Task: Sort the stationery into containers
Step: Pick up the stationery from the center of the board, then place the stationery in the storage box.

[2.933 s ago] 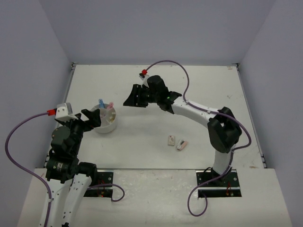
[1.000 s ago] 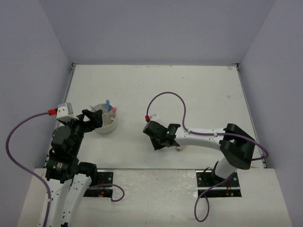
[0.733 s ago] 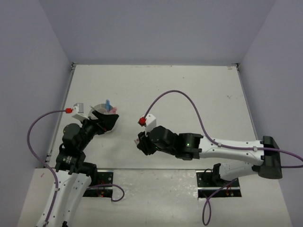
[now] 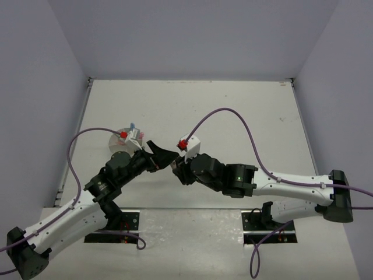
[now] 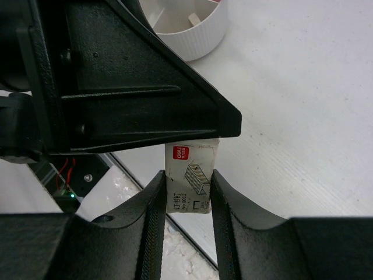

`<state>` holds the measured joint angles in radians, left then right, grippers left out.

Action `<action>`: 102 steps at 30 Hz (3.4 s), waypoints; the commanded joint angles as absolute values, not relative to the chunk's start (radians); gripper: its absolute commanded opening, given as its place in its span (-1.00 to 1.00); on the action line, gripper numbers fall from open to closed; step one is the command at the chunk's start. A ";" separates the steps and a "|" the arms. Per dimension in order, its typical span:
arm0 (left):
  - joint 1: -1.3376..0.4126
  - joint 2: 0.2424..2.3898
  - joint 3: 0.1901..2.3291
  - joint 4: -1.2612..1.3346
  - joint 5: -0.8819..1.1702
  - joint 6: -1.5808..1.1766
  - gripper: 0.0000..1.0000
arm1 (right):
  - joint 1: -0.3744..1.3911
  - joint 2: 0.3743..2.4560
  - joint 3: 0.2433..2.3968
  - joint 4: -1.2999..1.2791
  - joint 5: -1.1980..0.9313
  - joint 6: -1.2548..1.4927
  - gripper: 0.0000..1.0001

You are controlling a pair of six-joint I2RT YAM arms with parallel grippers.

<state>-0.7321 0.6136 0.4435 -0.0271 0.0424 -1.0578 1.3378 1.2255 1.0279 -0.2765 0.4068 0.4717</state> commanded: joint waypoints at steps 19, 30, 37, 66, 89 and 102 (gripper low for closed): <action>-0.799 0.691 0.417 0.240 0.127 -1.047 -0.12 | 1.308 1.237 1.011 -0.198 0.489 0.458 -1.00; -0.802 0.777 0.418 0.300 0.214 -1.045 -0.83 | 1.287 1.237 1.009 -0.186 0.515 0.462 -1.00; -0.802 0.746 0.502 0.175 0.138 -0.939 -1.00 | 1.264 1.186 0.959 -0.140 0.436 0.444 0.01; 0.215 1.070 0.845 0.034 -0.095 -0.325 -1.00 | 1.043 0.775 0.640 -0.215 0.460 0.473 0.98; 0.224 1.144 0.695 0.139 0.206 -0.175 -1.00 | 1.042 0.701 0.621 -0.212 0.403 0.466 0.98; 0.225 1.229 0.742 0.028 0.202 -0.198 -0.95 | 1.042 0.723 0.624 -0.199 0.390 0.459 0.97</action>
<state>0.2161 1.2179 0.6958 0.0444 0.1668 -0.2161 1.0458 0.7100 0.6213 -0.2438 0.3981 0.4701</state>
